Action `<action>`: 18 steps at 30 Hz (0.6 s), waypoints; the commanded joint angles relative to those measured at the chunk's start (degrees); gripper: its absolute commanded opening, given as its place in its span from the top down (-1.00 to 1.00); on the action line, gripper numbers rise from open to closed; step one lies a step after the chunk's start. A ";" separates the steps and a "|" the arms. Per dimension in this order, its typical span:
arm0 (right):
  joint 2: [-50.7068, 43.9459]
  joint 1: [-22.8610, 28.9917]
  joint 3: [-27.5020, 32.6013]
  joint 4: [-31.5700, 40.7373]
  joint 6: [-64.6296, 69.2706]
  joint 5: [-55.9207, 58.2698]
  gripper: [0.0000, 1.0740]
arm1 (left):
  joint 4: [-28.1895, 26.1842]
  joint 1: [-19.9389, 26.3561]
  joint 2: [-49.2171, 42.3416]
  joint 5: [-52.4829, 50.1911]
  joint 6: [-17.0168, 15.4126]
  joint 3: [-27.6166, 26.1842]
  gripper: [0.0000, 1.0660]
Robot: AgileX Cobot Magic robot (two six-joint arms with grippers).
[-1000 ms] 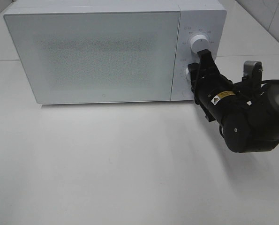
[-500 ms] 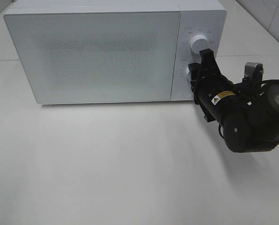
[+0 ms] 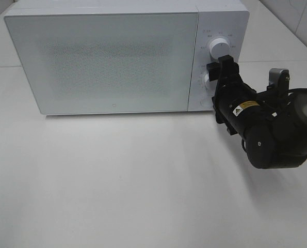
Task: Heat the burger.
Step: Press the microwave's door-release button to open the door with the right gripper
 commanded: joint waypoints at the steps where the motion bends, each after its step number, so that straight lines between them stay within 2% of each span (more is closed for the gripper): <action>1: -0.23 -0.17 -0.40 -6.47 -6.47 -9.80 -0.38 | -0.57 0.00 -1.15 -0.57 0.17 0.17 1.00; 8: -0.23 -0.17 -0.40 -13.12 -21.26 -9.80 -0.35 | -0.57 0.00 -1.15 -0.57 0.17 0.17 1.00; 10: -0.23 -0.17 -0.40 -15.64 -30.88 -9.80 -0.30 | -0.57 0.00 -1.15 -0.57 0.17 0.17 1.00; 11: -0.23 -0.17 -0.40 -15.64 -30.88 -9.80 -0.30 | -0.57 0.00 -1.15 -0.57 0.17 0.17 1.00; 12: -0.23 -0.17 -0.34 -16.56 -38.73 -9.74 -0.27 | -0.57 0.00 -1.15 -0.57 0.17 0.17 1.00; 13: -0.23 -0.17 -0.34 -16.56 -38.73 -9.74 -0.27 | -0.57 0.00 -1.15 -0.57 0.17 0.17 1.00; 14: -0.23 -0.17 -0.17 -17.76 -45.55 -9.74 -0.25 | -0.57 0.00 -1.15 -0.57 0.17 0.17 1.00; 18: -0.23 -0.17 1.20 -20.17 -56.32 -9.45 -0.22 | -0.57 0.00 -1.15 -0.57 0.17 0.17 1.00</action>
